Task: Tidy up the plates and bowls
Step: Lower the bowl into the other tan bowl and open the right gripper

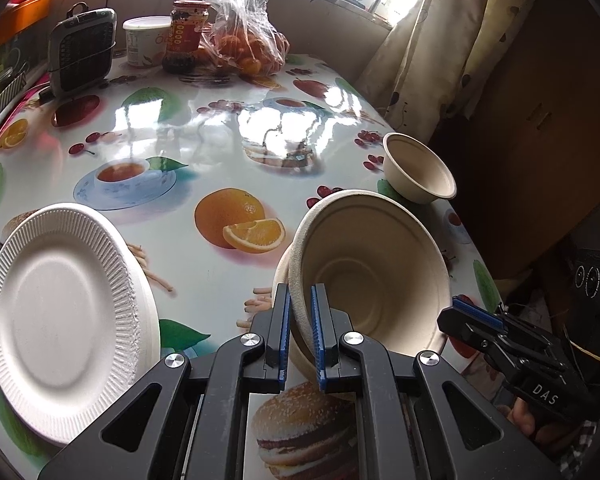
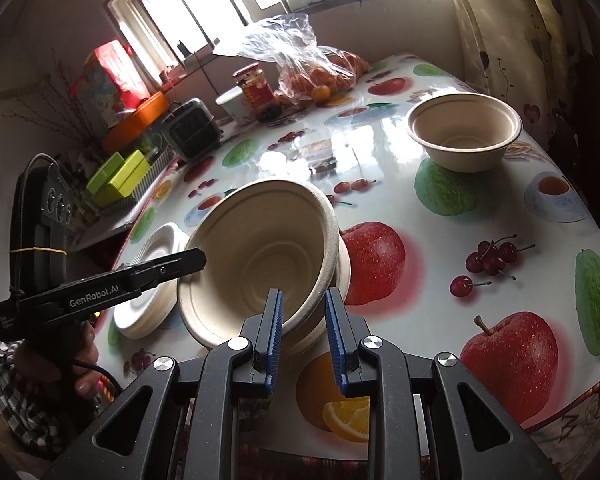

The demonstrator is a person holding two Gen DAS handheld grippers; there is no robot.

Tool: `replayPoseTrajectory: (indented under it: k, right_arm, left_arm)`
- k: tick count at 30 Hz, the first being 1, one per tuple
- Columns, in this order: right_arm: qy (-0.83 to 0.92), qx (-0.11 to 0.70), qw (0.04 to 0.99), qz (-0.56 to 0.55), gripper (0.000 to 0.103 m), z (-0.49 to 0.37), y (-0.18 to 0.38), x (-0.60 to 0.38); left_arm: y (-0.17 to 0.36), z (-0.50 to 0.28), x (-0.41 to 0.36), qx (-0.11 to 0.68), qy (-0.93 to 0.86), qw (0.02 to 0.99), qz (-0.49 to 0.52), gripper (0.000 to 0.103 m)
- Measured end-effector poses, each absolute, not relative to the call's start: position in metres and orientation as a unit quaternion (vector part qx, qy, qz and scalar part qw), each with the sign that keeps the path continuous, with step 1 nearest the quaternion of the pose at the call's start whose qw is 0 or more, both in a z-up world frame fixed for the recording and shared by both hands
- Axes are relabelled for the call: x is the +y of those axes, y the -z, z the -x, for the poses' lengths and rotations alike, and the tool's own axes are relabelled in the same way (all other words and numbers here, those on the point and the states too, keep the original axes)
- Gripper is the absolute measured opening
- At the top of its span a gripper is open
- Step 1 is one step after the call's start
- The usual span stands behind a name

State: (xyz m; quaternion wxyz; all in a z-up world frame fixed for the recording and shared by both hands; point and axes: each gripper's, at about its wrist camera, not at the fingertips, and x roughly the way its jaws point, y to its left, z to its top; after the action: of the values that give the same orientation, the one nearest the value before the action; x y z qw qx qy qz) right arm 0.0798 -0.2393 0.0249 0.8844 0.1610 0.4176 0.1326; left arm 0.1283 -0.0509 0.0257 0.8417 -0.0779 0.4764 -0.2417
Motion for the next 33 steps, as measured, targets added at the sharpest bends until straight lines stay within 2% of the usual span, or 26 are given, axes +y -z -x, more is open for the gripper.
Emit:
replayPoseTrajectory:
  k: [33]
  right_arm:
    - [-0.128,0.425,0.881,-0.163,0.022,-0.078,-0.0149,-0.2375]
  left_arm:
    - [-0.0163,-0.1298,-0.055,0.485,0.231,0.841,0.071,0.01]
